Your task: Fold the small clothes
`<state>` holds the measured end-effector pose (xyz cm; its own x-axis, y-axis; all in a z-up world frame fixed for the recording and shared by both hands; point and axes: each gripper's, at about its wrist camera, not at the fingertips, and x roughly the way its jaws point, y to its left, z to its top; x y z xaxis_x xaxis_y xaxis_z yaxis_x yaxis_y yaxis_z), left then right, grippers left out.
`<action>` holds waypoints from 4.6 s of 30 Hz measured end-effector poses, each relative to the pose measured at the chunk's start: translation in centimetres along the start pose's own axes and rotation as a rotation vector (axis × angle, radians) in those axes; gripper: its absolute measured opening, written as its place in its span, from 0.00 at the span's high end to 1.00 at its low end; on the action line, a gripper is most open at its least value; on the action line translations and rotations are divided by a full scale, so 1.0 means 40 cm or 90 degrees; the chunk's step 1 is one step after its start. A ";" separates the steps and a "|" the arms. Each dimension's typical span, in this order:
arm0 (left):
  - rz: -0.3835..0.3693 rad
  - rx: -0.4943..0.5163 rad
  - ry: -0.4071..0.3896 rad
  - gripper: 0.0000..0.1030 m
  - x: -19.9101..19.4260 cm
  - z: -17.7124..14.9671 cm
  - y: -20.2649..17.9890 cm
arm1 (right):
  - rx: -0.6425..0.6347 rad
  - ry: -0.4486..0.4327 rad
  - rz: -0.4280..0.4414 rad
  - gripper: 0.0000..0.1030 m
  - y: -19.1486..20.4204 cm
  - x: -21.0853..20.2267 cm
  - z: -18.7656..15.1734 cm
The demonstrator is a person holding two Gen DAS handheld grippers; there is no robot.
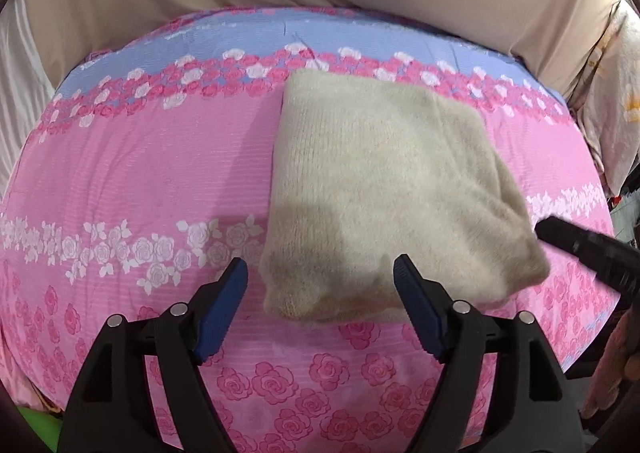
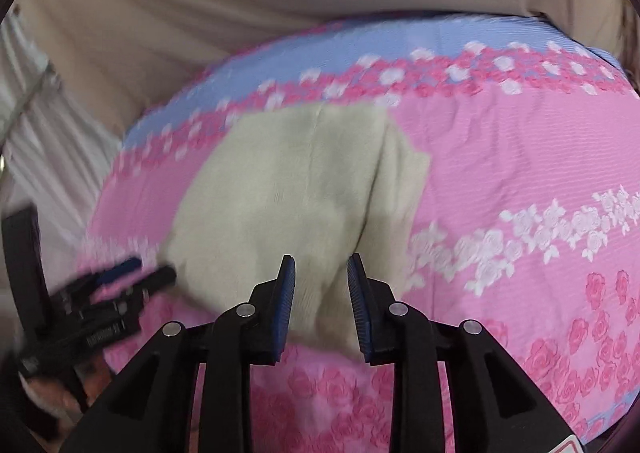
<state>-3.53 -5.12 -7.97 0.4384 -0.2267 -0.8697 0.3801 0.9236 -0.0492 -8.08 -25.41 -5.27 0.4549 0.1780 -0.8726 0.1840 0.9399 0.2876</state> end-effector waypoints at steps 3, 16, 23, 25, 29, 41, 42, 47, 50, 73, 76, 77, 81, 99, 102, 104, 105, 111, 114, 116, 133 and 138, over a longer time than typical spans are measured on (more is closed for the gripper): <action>0.007 -0.020 0.051 0.29 0.054 -0.017 0.023 | 0.020 0.042 -0.002 0.75 -0.045 0.099 -0.059; 0.016 0.026 -0.087 0.16 -0.114 0.008 -0.021 | 0.021 -0.072 -0.051 0.42 0.002 -0.104 0.049; -0.128 -0.148 0.016 0.12 0.035 0.050 0.076 | 0.207 0.026 0.060 0.38 -0.149 0.057 0.058; -0.155 -0.212 0.055 0.13 0.111 0.062 0.113 | 0.266 0.040 0.117 0.37 -0.177 0.113 0.065; -0.212 -0.238 0.102 0.47 0.187 0.067 0.110 | 0.289 0.054 0.157 0.53 -0.174 0.179 0.075; -0.310 -0.162 -0.097 0.62 -0.229 0.246 0.176 | 0.036 -0.173 0.203 0.88 0.129 -0.282 0.350; -0.307 -0.163 -0.112 0.62 -0.258 0.251 0.203 | 0.022 -0.180 0.211 0.88 0.163 -0.291 0.365; -0.199 -0.186 -0.142 0.54 -0.271 0.222 0.386 | 0.018 -0.115 0.212 0.84 0.272 -0.112 0.365; -0.075 -0.186 -0.118 0.18 -0.138 0.162 0.475 | 0.019 -0.006 0.110 0.77 0.293 0.162 0.300; -0.250 -0.250 0.049 0.14 0.038 -0.027 0.613 | 0.238 -0.074 0.087 0.31 0.310 0.128 0.109; -0.296 -0.302 0.074 0.14 0.085 -0.002 0.649 | 0.341 -0.033 0.133 0.29 0.229 0.225 0.145; -0.300 -0.301 0.081 0.17 0.096 0.003 0.648 | 0.388 0.007 0.169 0.28 0.206 0.281 0.154; -0.304 -0.248 0.092 0.43 0.122 0.018 0.622 | 0.353 0.004 0.234 0.79 0.233 0.284 0.226; -0.073 -0.074 -0.069 0.18 -0.052 0.001 0.476 | 0.079 -0.120 -0.087 0.50 0.469 -0.041 0.229; -0.037 -0.070 -0.113 0.08 -0.107 0.002 0.445 | 0.020 -0.141 -0.159 0.39 0.553 -0.074 0.172; -0.019 -0.070 -0.133 0.07 -0.122 0.009 0.429 | 0.010 -0.149 -0.170 0.37 0.578 -0.063 0.126; -0.017 -0.069 -0.140 0.07 -0.128 0.005 0.422 | 0.009 -0.151 -0.166 0.36 0.569 -0.060 0.110; 0.018 -0.062 -0.126 0.07 -0.123 -0.015 0.399 | 0.009 -0.116 -0.161 0.34 0.566 0.004 0.053; 0.035 -0.047 -0.134 0.07 -0.120 -0.025 0.381 | 0.017 -0.119 -0.171 0.32 0.559 0.003 0.040; 0.043 -0.036 -0.137 0.07 -0.122 -0.030 0.371 | 0.025 -0.117 -0.177 0.32 0.552 0.002 0.033; 0.058 -0.036 -0.101 0.07 -0.111 -0.084 0.351 | 0.045 -0.101 -0.184 0.30 0.529 -0.017 -0.014; 0.061 -0.031 -0.097 0.07 -0.114 -0.097 0.347 | 0.044 -0.100 -0.186 0.30 0.533 -0.019 -0.025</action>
<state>-3.41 9.91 -6.58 0.5907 -0.1778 -0.7871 0.2924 0.9563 0.0035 -5.36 -5.22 1.12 0.5017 -0.1484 -0.8522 0.3826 0.9217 0.0648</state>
